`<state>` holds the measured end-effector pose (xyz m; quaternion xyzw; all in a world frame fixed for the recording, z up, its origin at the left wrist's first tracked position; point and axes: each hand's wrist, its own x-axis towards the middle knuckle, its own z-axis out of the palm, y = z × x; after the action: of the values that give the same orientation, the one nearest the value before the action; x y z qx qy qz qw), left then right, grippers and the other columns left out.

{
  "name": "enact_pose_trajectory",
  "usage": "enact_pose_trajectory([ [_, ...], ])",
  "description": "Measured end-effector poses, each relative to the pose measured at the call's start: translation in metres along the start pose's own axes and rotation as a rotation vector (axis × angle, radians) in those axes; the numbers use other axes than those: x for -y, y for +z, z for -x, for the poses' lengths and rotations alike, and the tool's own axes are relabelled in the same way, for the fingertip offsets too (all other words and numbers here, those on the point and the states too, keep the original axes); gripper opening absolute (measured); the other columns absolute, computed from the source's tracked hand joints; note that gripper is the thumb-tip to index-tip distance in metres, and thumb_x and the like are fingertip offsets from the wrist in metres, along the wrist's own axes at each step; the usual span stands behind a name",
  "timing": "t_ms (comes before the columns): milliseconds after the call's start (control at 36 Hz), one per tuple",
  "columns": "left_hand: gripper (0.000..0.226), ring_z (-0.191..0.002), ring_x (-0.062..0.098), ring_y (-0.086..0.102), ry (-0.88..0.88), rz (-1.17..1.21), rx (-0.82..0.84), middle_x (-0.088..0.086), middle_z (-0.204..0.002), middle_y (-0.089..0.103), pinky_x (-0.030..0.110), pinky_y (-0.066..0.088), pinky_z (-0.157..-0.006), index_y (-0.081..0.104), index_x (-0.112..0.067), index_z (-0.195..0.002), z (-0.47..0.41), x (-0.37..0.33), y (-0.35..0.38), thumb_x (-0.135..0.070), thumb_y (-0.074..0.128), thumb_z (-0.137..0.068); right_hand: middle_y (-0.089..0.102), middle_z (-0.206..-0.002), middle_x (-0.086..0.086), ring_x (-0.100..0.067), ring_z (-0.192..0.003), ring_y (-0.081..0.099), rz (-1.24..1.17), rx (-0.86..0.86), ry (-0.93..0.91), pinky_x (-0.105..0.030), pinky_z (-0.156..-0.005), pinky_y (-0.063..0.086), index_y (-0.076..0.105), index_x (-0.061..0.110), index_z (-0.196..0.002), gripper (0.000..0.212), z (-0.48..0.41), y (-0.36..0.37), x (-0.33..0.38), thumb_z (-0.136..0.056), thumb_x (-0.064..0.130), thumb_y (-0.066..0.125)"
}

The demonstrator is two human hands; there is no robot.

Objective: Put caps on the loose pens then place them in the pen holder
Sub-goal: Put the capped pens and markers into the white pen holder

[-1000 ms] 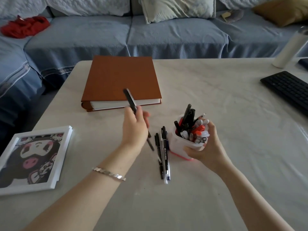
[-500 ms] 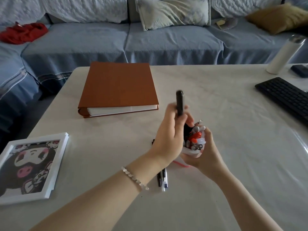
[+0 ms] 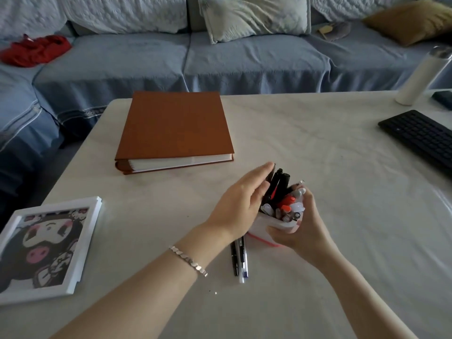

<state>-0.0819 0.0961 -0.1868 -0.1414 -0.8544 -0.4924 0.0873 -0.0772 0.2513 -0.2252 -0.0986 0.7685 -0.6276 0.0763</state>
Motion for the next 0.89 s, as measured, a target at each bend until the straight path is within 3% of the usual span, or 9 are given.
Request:
enact_pose_trajectory([
  [111, 0.04, -0.126, -0.009, 0.036, -0.115, 0.237, -0.111, -0.014, -0.135, 0.043, 0.006, 0.026, -0.102, 0.046, -0.022, -0.129, 0.006, 0.0, -0.008, -0.033, 0.031, -0.094, 0.055, -0.093, 0.006, 0.004, -0.072, 0.054, -0.006, 0.007, 0.007, -0.012, -0.059, 0.049, 0.034, 0.036, -0.103, 0.07, 0.0, 0.001, 0.004, -0.066, -0.013, 0.068],
  [194, 0.036, -0.111, 0.004, 0.051, -0.359, -0.011, -0.261, -0.006, -0.128, 0.051, 0.018, 0.038, -0.091, 0.047, -0.022, -0.125, 0.015, 0.016, -0.008, -0.034, 0.047, -0.091, 0.054, -0.093, 0.005, 0.005, -0.068, 0.053, -0.003, 0.01, 0.011, -0.012, -0.055, 0.048, 0.035, 0.037, -0.099, 0.067, 0.002, 0.0, 0.009, -0.066, -0.01, 0.069],
  [278, 0.054, -0.104, 0.021, 0.052, -0.687, -0.264, -0.068, 0.005, -0.121, 0.045, 0.03, 0.044, -0.084, 0.039, -0.018, -0.127, 0.029, 0.031, -0.002, -0.04, 0.059, -0.082, 0.052, -0.089, -0.002, 0.004, -0.064, 0.049, -0.004, 0.014, 0.005, -0.011, -0.054, 0.046, 0.035, 0.034, -0.094, 0.063, 0.003, 0.0, 0.015, -0.067, -0.013, 0.068],
  [333, 0.057, -0.101, 0.025, 0.053, -0.771, -0.332, 0.058, 0.006, -0.117, 0.046, 0.031, 0.043, -0.08, 0.038, -0.016, -0.124, 0.037, 0.035, 0.004, -0.04, 0.062, -0.079, 0.05, -0.09, -0.012, -0.003, -0.063, 0.047, 0.004, 0.015, -0.008, -0.009, -0.053, 0.044, 0.034, 0.031, -0.094, 0.063, 0.004, 0.001, 0.019, -0.067, -0.015, 0.067],
  [472, 0.034, -0.084, 0.026, 0.056, -0.849, -0.354, 0.074, 0.006, -0.096, 0.055, 0.028, 0.04, -0.062, 0.042, -0.012, -0.102, 0.042, 0.035, 0.012, -0.026, 0.061, -0.077, 0.049, -0.086, 0.009, 0.015, -0.064, 0.053, 0.004, 0.025, 0.007, -0.004, -0.051, 0.041, 0.034, 0.029, -0.094, 0.061, 0.006, 0.002, 0.022, -0.068, -0.017, 0.065],
  [556, 0.021, -0.066, 0.019, 0.049, -0.887, -0.346, 0.097, 0.001, -0.075, 0.047, 0.026, 0.031, -0.046, 0.036, -0.011, -0.091, 0.039, 0.035, 0.013, -0.014, 0.054, -0.079, 0.049, -0.087, 0.007, 0.016, -0.064, 0.052, 0.002, 0.025, 0.015, -0.005, -0.052, 0.041, 0.033, 0.03, -0.095, 0.062, 0.006, 0.002, 0.022, -0.068, -0.017, 0.065],
  [722, 0.014, -0.081, 0.027, 0.05, -0.875, -0.352, 0.064, 0.006, -0.086, 0.045, 0.029, 0.034, -0.055, 0.047, -0.003, -0.098, 0.04, 0.04, 0.001, -0.012, 0.038, -0.092, 0.046, -0.082, 0.01, 0.012, -0.06, 0.05, 0.009, 0.033, 0.006, -0.004, -0.05, 0.038, 0.03, 0.024, -0.099, 0.061, 0.007, 0.002, 0.026, -0.069, -0.018, 0.063],
  [833, 0.022, -0.056, 0.014, 0.041, -0.793, -0.247, -0.051, 0.005, -0.076, 0.047, 0.027, 0.029, -0.05, 0.045, -0.009, -0.08, 0.044, 0.049, -0.014, -0.021, 0.035, -0.096, 0.049, -0.089, 0.015, 0.018, -0.068, 0.053, 0.026, 0.037, 0.017, 0.0, -0.055, 0.04, 0.029, 0.03, -0.105, 0.068, 0.007, 0.002, 0.026, -0.069, -0.013, 0.067],
  [889, 0.022, -0.05, 0.014, 0.038, -0.725, -0.036, -0.231, 0.002, -0.063, 0.043, 0.028, 0.031, -0.05, 0.045, -0.012, -0.078, 0.041, 0.048, -0.021, -0.022, 0.037, -0.096, 0.048, -0.084, 0.0, 0.001, -0.066, 0.055, 0.011, 0.036, 0.013, -0.003, -0.053, 0.038, 0.031, 0.022, -0.103, 0.06, 0.007, 0.003, 0.026, -0.07, -0.015, 0.065],
])
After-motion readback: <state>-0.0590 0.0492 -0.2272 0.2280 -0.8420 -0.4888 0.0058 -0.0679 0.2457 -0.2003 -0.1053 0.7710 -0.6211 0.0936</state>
